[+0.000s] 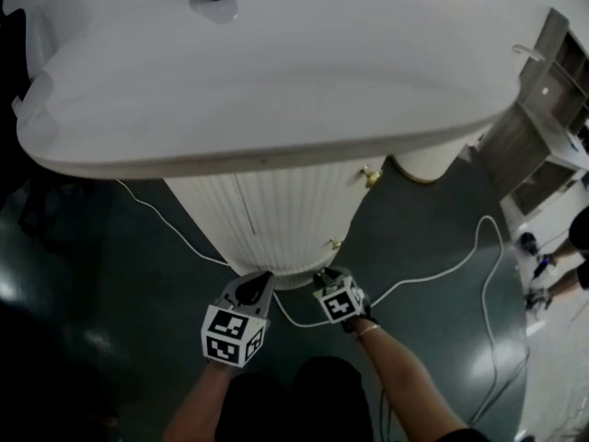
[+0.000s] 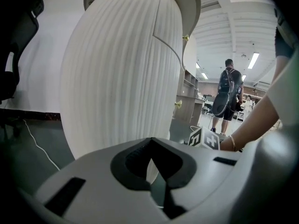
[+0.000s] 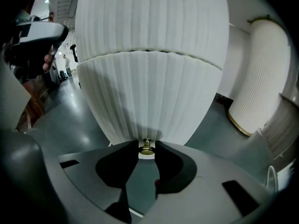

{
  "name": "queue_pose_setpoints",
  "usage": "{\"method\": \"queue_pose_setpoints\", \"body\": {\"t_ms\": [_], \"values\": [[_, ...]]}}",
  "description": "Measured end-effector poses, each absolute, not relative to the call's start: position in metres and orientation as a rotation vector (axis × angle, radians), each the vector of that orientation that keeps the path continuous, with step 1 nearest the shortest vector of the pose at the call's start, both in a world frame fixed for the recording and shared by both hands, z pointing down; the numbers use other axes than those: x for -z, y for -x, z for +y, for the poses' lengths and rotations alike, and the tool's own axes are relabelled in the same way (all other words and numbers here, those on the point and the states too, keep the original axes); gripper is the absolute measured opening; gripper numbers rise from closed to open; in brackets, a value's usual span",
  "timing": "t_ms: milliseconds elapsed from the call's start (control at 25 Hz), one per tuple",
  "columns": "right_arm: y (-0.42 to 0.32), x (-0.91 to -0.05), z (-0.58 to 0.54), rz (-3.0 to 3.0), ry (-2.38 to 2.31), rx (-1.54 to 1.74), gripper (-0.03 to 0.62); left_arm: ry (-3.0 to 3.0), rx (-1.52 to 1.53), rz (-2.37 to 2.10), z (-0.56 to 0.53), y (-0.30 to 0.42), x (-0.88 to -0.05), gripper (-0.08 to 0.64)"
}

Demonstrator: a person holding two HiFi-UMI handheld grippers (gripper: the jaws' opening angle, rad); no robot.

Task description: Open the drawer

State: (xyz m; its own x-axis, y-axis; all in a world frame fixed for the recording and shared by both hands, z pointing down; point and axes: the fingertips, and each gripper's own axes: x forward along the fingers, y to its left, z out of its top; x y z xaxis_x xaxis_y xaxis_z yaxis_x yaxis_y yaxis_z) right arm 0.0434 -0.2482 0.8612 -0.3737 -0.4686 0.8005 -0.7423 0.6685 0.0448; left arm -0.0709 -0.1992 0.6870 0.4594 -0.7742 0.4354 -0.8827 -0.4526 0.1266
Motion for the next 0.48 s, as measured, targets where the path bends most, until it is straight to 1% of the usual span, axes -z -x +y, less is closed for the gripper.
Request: {"method": "queue_pose_setpoints", "body": {"t_ms": [480], "values": [[-0.076, -0.861, -0.217, -2.018, -0.926, -0.367, 0.107, -2.389, -0.452, -1.338, -0.199, 0.045, -0.695, 0.002]]}}
